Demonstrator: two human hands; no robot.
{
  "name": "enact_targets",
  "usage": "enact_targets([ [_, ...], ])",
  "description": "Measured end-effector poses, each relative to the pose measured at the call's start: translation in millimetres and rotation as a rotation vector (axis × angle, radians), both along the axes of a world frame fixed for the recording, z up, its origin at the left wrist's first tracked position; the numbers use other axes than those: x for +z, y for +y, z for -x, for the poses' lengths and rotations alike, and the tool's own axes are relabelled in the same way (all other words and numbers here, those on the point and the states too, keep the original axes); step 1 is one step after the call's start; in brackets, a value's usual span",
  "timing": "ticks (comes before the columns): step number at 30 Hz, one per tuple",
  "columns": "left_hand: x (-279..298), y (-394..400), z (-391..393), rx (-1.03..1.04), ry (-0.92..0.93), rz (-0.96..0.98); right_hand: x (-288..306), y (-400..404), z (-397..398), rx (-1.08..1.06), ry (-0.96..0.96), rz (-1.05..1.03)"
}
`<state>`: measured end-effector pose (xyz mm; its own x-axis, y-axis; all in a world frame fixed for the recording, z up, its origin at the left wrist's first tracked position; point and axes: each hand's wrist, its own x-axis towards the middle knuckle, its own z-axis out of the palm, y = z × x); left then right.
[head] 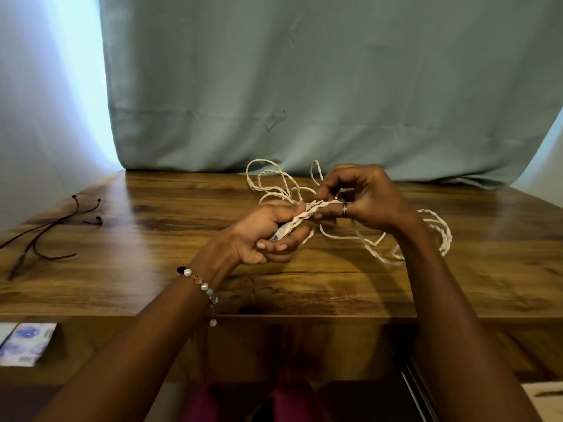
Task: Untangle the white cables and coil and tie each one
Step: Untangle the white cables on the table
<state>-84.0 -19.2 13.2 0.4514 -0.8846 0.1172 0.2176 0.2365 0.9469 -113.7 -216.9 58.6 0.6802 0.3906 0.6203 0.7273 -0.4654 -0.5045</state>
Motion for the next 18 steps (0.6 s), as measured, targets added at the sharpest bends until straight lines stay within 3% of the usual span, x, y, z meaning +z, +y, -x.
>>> enact_targets([
  [3, -3, 9, -4, -0.209, 0.097, 0.111, -11, -9, -6, 0.033, 0.069, -0.171],
  [5, -3, 10, -5, -0.315, 0.162, 0.186, -20, -8, -6, 0.119, 0.222, -0.24],
  [7, -2, 8, -6, -0.324, 0.184, 0.221, -25, -1, -3, 0.209, 0.359, -0.224],
  [10, -5, 5, -6, -0.303, 0.171, 0.25, -28, 11, -1, 0.222, 0.401, -0.189],
  [13, -7, 1, -3, -0.217, 0.202, 0.256, -28, 18, -5, 0.161, 0.463, -0.31],
  [18, -1, -6, -1, 0.196, 0.15, 0.175, -30, 21, -13, 0.064, 0.488, -0.294],
])
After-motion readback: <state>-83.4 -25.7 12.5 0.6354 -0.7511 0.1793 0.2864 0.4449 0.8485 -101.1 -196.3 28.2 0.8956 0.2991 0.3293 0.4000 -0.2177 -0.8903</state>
